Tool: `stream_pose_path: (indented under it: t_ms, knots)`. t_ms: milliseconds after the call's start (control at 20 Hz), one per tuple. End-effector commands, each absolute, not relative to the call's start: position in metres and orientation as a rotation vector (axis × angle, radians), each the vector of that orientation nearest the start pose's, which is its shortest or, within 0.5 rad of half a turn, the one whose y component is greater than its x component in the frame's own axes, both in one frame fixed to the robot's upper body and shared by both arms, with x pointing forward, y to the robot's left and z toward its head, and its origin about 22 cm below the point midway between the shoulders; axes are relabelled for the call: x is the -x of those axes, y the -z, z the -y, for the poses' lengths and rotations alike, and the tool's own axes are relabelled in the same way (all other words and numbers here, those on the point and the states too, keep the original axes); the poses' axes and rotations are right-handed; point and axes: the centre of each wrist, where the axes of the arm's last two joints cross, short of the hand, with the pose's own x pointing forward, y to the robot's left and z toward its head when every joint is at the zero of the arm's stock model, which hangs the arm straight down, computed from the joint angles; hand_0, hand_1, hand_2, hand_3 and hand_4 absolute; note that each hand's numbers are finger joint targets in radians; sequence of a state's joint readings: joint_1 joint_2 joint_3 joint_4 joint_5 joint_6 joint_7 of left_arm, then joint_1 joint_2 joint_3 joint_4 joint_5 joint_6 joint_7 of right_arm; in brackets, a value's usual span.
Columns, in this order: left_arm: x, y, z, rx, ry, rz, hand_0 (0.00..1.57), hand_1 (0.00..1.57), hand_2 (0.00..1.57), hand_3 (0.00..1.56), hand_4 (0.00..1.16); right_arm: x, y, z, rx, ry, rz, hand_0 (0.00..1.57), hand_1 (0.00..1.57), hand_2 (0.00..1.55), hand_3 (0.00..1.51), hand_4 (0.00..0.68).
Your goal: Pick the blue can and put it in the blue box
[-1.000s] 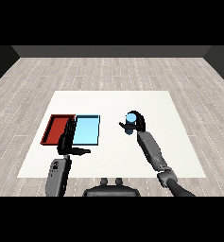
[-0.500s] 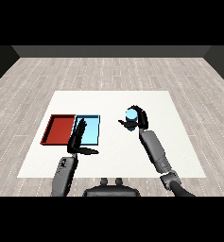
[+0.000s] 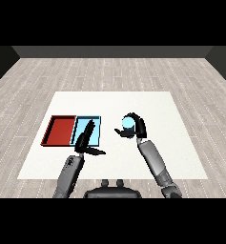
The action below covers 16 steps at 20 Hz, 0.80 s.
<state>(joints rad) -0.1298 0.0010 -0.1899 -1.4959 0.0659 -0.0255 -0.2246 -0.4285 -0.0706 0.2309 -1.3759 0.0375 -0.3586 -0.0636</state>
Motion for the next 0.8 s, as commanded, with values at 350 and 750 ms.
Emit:
stream_pose_path:
  t_ms: [350,750]
  knots:
    - [-0.279,-0.005,-0.136,0.312,0.174,1.734,0.00,0.00,0.00,0.00,0.00,-0.310,-0.062,0.134,0.078,-0.204,1.887,1.48,1.48,1.47,1.40,0.619]
    - [-0.289,0.010,-0.106,0.304,0.163,1.722,0.00,0.00,0.00,0.00,0.00,-0.293,-0.072,0.109,0.053,-0.225,1.919,1.49,1.49,1.47,1.40,0.610]
